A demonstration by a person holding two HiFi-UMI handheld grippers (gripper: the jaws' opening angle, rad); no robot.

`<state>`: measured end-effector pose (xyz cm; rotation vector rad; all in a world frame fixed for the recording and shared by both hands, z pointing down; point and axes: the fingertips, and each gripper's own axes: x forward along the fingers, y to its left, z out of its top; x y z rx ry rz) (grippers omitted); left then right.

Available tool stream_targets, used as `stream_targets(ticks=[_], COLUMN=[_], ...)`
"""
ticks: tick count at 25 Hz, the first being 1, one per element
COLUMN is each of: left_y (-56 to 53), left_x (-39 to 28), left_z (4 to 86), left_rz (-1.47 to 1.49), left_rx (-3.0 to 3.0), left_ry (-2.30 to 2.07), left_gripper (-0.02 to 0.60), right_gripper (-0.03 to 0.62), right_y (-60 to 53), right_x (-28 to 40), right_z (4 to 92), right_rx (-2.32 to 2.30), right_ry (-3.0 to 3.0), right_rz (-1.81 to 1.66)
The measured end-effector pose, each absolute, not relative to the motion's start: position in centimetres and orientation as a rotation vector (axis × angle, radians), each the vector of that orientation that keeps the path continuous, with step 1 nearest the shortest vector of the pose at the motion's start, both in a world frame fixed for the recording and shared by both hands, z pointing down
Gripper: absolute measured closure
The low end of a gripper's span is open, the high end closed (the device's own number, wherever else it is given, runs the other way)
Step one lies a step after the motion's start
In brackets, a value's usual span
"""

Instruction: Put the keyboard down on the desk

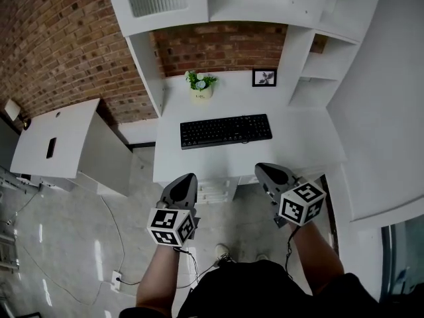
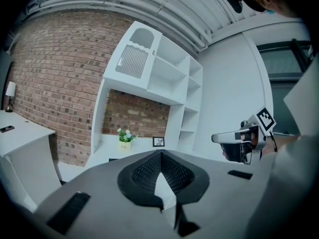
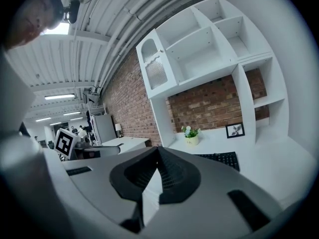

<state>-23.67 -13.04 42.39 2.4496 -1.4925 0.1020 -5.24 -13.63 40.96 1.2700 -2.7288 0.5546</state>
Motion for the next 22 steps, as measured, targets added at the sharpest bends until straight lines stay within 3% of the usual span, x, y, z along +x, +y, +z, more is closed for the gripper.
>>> stream_targets(ticks=[22], left_y=[-2.3], left_x=[-11.7], left_z=[40.5], left_rz=[0.089], left_rx=[2.363], left_ry=[-1.623], left_gripper=[0.563], right_gripper=[0.577], right_y=[-4.6], right_x=[5.4], right_z=[38.9], right_rx=[1.082], right_ry=[-2.852], right_rz=[0.548])
